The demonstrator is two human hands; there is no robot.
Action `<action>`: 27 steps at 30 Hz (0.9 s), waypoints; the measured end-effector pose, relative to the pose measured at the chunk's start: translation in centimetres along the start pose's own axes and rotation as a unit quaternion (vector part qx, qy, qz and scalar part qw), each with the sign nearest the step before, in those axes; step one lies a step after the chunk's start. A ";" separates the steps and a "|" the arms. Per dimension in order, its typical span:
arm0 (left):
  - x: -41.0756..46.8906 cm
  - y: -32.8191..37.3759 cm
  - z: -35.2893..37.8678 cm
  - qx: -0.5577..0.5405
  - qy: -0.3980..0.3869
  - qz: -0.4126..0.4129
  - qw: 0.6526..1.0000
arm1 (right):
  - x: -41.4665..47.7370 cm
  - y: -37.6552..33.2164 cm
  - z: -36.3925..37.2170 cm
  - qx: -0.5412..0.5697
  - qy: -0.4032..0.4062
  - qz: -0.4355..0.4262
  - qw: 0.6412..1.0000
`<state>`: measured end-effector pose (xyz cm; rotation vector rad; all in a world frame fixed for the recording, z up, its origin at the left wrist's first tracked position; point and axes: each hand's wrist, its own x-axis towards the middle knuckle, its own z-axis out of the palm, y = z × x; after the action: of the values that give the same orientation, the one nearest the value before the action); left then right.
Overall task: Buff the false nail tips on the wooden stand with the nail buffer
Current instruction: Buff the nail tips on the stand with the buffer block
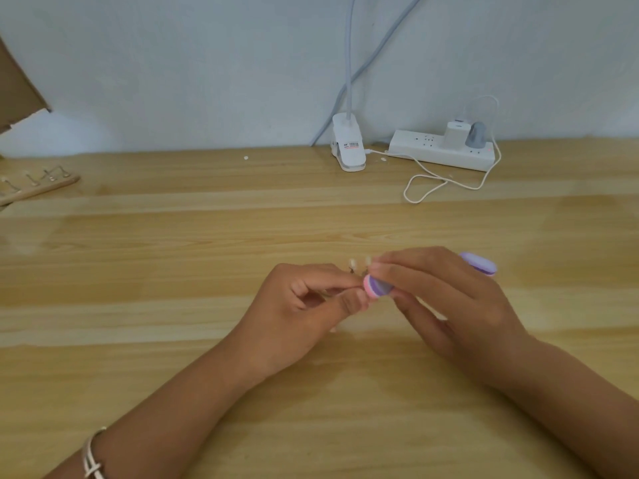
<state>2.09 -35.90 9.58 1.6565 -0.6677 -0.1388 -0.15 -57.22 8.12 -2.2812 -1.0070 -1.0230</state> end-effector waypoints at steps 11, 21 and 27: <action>0.0 0.2 0.0 -0.038 -0.039 -0.034 0.998 | 0.0 -0.1 -0.1 -0.013 0.017 0.010 1.000; -0.1 0.5 -0.1 -0.064 -0.074 -0.042 0.994 | 0.2 -0.2 -0.1 -0.026 0.028 -0.022 0.999; 0.0 0.4 0.0 -0.069 -0.096 -0.058 0.991 | 0.2 -0.7 -0.1 -0.027 0.037 -0.025 0.999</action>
<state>1.99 -35.89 9.96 1.5596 -0.6904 -0.4233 -0.59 -56.76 8.36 -2.2530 -1.0227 -1.1604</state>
